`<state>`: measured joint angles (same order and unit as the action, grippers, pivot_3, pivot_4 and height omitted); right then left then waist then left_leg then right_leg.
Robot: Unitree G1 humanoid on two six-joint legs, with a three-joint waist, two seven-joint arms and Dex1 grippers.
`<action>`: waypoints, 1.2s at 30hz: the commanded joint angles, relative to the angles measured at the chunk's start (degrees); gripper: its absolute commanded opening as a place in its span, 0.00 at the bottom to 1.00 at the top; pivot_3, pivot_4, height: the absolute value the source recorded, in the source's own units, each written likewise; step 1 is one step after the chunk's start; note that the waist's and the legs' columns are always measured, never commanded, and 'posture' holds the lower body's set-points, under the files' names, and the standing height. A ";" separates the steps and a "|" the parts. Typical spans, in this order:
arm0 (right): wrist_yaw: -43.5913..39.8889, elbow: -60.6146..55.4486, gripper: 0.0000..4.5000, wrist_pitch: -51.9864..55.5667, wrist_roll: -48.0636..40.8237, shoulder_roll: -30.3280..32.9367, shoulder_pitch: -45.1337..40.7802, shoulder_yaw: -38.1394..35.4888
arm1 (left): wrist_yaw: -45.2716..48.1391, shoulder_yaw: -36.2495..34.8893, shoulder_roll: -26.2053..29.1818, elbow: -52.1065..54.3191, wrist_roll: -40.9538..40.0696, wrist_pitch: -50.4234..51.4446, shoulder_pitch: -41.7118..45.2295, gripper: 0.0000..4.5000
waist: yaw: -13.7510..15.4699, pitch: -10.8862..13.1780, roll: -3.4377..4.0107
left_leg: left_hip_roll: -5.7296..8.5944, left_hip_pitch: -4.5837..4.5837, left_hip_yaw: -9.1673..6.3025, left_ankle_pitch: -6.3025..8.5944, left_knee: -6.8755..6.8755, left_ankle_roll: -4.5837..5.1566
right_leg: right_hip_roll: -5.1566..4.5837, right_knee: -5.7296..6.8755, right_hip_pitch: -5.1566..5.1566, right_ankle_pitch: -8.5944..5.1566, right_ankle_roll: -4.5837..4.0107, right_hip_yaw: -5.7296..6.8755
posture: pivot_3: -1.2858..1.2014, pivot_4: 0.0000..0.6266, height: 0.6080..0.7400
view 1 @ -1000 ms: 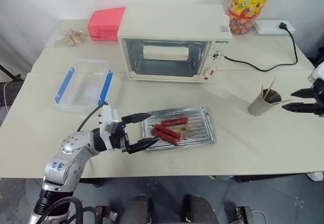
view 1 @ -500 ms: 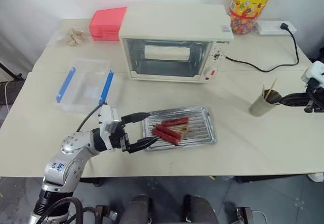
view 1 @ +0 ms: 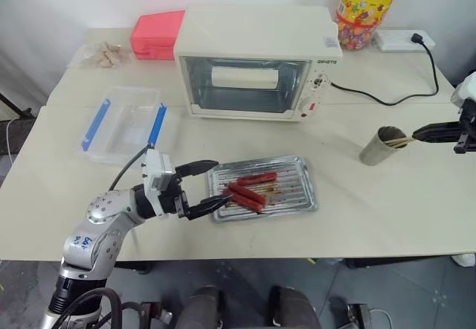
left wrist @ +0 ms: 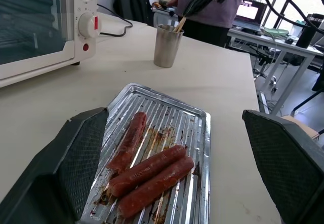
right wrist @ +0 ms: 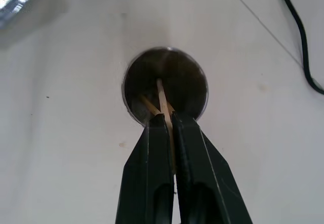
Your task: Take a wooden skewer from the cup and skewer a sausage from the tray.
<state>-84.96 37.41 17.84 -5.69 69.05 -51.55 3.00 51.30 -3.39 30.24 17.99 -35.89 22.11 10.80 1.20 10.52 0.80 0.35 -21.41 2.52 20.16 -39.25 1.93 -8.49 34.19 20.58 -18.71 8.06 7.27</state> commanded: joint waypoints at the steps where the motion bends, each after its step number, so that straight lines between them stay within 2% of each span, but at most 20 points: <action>1: -4.87 -0.29 0.00 0.26 0.43 3.72 -3.13 -0.36 | -0.17 -0.27 -0.24 2.28 -0.64 -0.36 0.41 1.00 | 0.02 0.00 0.00 | 0.00 0.00 0.00 0.00 0.00 0.00 | 0.00 0.00 0.00 0.00 0.00 0.00 | 0.52 0.24 1.00; 4: -7.37 -1.00 0.00 0.34 -0.34 6.97 -4.17 0.88 | 0.08 0.37 -0.65 1.64 -0.16 -0.81 0.59 1.00 | 0.20 0.00 0.00 | 0.02 0.00 0.00 0.00 0.00 0.00 | -0.02 0.00 0.00 0.00 0.00 -0.01 | 0.52 0.24 1.00; 10: -7.54 -7.53 0.00 2.70 -12.00 16.64 -1.41 3.77 | 1.96 1.16 -0.96 -1.00 0.72 -2.30 1.05 1.00 | 0.08 0.06 0.10 | 0.02 -0.02 -0.02 0.00 0.01 0.00 | -0.03 -0.01 0.00 0.00 0.00 0.01 | 0.52 0.24 1.00; 15: -7.54 -14.02 0.00 6.96 -22.43 19.60 0.93 2.05 | 4.91 1.56 -0.28 -4.67 2.34 -5.18 0.56 1.00 | -0.44 0.06 0.10 | -0.04 0.10 0.13 0.00 0.01 0.00 | -0.02 0.04 0.00 0.00 0.00 -0.06 | 0.52 0.24 1.00; 19: -7.54 -20.73 0.00 13.50 -31.66 19.12 4.67 -2.20 | 8.01 0.59 0.94 -6.67 2.88 -7.56 -0.94 1.00 | -0.55 0.07 0.12 | -0.06 0.10 0.13 0.01 0.01 -0.01 | -0.03 0.09 0.02 0.00 0.00 -0.07 | 0.52 0.24 1.00; 22: -7.10 -27.89 0.00 19.99 -38.17 14.54 10.50 -6.54 | 8.59 -0.66 1.31 -5.84 1.42 -7.39 -1.29 1.00 | -0.32 0.06 0.06 | -0.06 0.08 0.10 0.01 0.01 0.00 | -0.03 0.10 0.03 0.00 -0.01 -0.05 | 0.52 0.24 1.00; 27: 0.33 -39.73 0.00 24.63 -44.39 2.79 18.40 -8.98 | 8.59 -0.90 1.22 -3.10 -0.50 -5.68 -0.94 1.00 | 0.31 0.05 0.00 | -0.03 0.05 -0.01 0.01 -0.15 0.00 | -0.05 0.16 -0.03 0.01 -0.01 -0.01 | 0.52 0.24 1.00; 31: 8.91 -46.85 0.00 27.49 -47.34 -9.81 19.81 -7.88 | 6.87 0.13 0.16 -0.16 -2.84 -2.08 0.18 1.00 | 0.23 0.05 0.00 | 0.00 -0.02 -0.12 0.02 -0.24 0.00 | -0.06 0.31 0.03 0.01 -0.01 0.04 | 0.52 0.24 1.00; 36: 14.15 -49.66 0.00 30.44 -49.00 -18.26 18.37 -6.95 | 5.61 1.42 -1.26 1.27 -3.10 0.06 0.54 1.00 | 0.28 0.05 0.00 | 0.05 -0.03 -0.21 0.02 -0.32 0.00 | -0.07 0.46 0.02 0.01 -0.01 0.06 | 0.52 0.24 1.00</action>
<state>-71.85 -9.73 47.54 -52.91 51.29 -32.20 -2.71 57.48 -1.85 29.49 17.28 -37.44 21.74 11.00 1.49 10.57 0.79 0.41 -21.45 2.28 20.18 -39.58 1.93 -8.56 34.65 20.60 -18.71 8.05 7.32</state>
